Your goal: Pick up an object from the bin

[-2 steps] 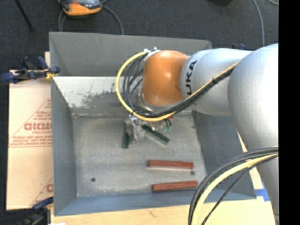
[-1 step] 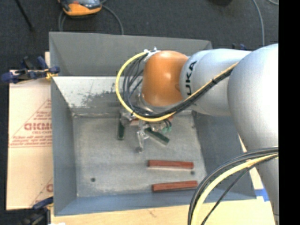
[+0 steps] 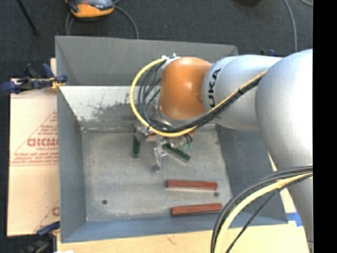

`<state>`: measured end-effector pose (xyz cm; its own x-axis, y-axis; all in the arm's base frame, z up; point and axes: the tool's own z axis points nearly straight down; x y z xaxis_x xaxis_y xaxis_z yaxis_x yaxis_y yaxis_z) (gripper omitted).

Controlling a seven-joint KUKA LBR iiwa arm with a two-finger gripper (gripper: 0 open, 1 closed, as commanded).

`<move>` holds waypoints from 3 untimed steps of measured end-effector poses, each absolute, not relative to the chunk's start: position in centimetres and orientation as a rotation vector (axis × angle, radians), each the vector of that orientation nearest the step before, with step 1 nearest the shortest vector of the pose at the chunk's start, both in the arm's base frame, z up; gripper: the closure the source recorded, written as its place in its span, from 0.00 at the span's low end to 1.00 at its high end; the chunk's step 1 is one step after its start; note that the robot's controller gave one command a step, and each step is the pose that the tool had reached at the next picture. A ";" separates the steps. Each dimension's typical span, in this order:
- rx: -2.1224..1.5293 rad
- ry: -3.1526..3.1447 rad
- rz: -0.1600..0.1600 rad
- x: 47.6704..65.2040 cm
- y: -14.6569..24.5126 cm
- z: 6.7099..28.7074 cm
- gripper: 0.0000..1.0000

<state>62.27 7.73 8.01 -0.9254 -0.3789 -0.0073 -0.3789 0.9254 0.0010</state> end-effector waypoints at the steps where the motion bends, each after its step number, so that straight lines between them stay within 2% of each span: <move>1: -0.686 3.060 0.000 64.7 4.4 7.9 0.00; 2: -0.923 3.006 0.001 63.7 0.9 12.8 0.00; 3: -0.614 3.066 0.000 64.6 2.4 7.8 1.00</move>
Offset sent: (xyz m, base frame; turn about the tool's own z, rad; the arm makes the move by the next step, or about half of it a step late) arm 0.0078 -0.0847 0.0807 -0.2611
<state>64.63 2.37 7.79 -0.9228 -0.3849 -0.0142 -0.3849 0.9229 -0.0029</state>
